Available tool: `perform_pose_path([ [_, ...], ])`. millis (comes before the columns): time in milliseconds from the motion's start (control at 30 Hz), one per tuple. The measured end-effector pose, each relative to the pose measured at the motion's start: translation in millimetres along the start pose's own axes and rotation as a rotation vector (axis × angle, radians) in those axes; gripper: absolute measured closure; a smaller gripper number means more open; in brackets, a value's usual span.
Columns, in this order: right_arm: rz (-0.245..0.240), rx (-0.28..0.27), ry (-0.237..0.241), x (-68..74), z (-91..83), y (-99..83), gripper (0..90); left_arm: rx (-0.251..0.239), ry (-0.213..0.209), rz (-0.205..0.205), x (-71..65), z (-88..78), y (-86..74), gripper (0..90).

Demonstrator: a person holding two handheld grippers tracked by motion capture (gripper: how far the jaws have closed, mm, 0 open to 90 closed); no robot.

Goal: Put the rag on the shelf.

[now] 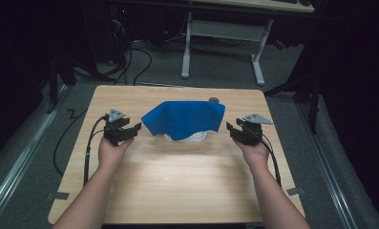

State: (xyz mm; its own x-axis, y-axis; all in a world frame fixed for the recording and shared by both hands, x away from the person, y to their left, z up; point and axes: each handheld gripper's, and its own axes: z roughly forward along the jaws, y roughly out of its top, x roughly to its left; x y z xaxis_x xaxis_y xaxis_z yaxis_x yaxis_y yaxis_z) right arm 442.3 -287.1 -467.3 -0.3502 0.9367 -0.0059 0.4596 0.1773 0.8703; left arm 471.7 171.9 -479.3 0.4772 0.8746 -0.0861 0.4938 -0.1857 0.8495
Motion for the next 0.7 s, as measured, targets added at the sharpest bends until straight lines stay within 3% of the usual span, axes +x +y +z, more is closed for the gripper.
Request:
perform_pose_path([
  [167, -0.010, 0.009, 0.018, 2.5, -11.1, -1.9, 44.5, 0.001, -0.001, 0.008, -0.5, -11.4, -10.1, 42.7],
  [233, -0.031, -0.028, 0.028, 5.2, -17.7, -5.5, 44.1, 0.000, -0.003, 0.008, -1.1, -13.1, -12.4, 42.5],
  [300, -0.038, 0.004, 0.031, 10.0, -24.4, -7.8, 40.5, 0.009, -0.020, 0.012, -5.1, -23.3, -24.1, 42.0],
  [367, -0.064, -0.022, 0.044, 14.5, -31.9, -13.1, 39.4, 0.007, -0.031, 0.017, -8.6, -30.6, -31.5, 41.6],
  [533, -0.128, -0.033, 0.048, 32.0, -56.8, -35.8, 35.9, 0.013, -0.075, 0.006, -21.1, -57.0, -55.8, 40.5],
  [700, -0.111, -0.030, 0.065, 42.2, -74.2, -57.8, 30.1, 0.016, -0.111, -0.010, -34.8, -74.2, -71.4, 39.6],
])
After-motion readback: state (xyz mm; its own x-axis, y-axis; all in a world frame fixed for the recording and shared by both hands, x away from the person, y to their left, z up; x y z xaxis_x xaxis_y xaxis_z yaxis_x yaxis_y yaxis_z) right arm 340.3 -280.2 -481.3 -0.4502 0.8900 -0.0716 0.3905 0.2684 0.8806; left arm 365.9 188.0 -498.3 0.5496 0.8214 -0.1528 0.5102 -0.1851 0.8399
